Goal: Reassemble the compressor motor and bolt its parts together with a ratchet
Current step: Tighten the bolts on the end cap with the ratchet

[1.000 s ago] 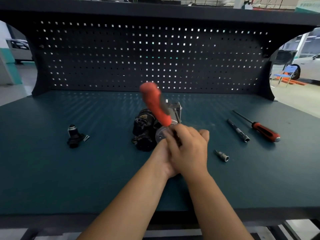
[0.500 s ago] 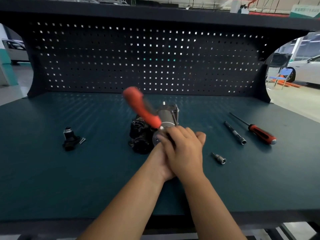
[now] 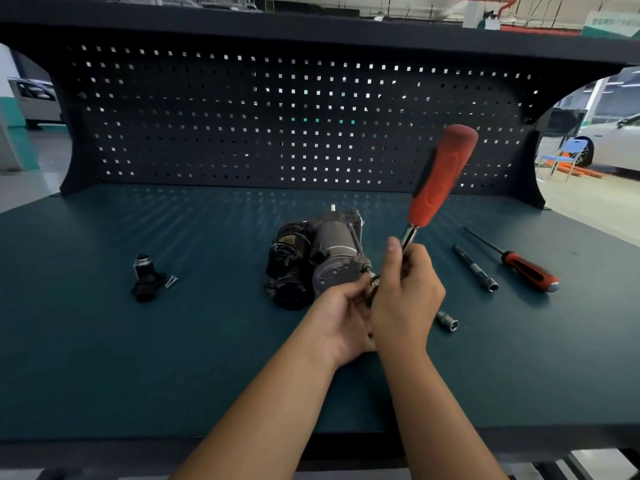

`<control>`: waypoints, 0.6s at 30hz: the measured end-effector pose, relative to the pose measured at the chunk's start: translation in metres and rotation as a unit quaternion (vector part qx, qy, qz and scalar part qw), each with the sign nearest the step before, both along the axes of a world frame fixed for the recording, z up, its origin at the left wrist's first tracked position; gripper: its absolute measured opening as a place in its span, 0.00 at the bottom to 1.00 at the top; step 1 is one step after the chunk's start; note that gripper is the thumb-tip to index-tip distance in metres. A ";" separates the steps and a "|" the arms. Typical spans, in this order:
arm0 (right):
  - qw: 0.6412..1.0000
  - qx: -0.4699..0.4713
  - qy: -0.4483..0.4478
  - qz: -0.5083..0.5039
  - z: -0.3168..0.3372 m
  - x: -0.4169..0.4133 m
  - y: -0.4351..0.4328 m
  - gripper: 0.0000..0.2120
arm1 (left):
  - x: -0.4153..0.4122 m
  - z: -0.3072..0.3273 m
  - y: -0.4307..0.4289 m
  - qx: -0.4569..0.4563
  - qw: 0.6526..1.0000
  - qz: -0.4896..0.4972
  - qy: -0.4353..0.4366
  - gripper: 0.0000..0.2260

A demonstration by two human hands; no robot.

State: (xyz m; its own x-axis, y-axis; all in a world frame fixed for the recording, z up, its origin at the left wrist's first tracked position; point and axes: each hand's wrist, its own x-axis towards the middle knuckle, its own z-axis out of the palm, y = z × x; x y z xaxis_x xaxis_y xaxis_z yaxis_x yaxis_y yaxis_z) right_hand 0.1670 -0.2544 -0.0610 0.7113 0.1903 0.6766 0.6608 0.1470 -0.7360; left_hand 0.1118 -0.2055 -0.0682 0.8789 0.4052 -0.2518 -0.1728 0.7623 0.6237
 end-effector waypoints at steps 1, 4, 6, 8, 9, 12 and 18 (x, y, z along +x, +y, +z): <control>1.000 -0.010 -0.005 0.008 0.001 0.001 -0.002 0.18 | 0.000 0.000 0.000 0.014 1.000 0.003 0.008 0.09; 0.994 -0.050 -0.087 0.030 0.003 0.006 -0.007 0.18 | -0.001 0.001 -0.001 0.079 0.996 0.021 0.047 0.12; 0.983 -0.071 -0.168 0.022 0.009 0.005 -0.012 0.18 | -0.001 0.003 -0.003 0.130 0.986 0.063 0.078 0.15; 0.986 -0.051 -0.153 0.049 0.017 0.007 -0.017 0.18 | -0.003 0.006 -0.006 0.198 0.967 0.119 0.111 0.14; 0.992 -0.030 -0.103 0.072 0.021 0.011 -0.020 0.18 | -0.005 0.008 -0.007 0.239 0.950 0.154 0.127 0.13; 0.994 -0.047 0.041 0.089 0.036 0.041 -0.025 0.20 | -0.018 0.006 0.004 0.462 0.807 0.313 0.194 0.11; 0.951 -0.230 0.172 0.117 0.033 0.120 -0.054 0.13 | -0.054 0.004 0.061 0.664 0.529 0.290 0.442 0.38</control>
State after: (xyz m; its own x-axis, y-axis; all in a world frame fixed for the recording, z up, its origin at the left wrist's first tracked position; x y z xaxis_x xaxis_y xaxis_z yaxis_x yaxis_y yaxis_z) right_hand 0.2865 -0.3079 -0.0280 0.7771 0.5902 0.2185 0.3583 -0.1294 -0.9246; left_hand 0.0577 -0.1444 -0.0644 0.2867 0.8778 0.3838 0.6688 -0.4702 0.5759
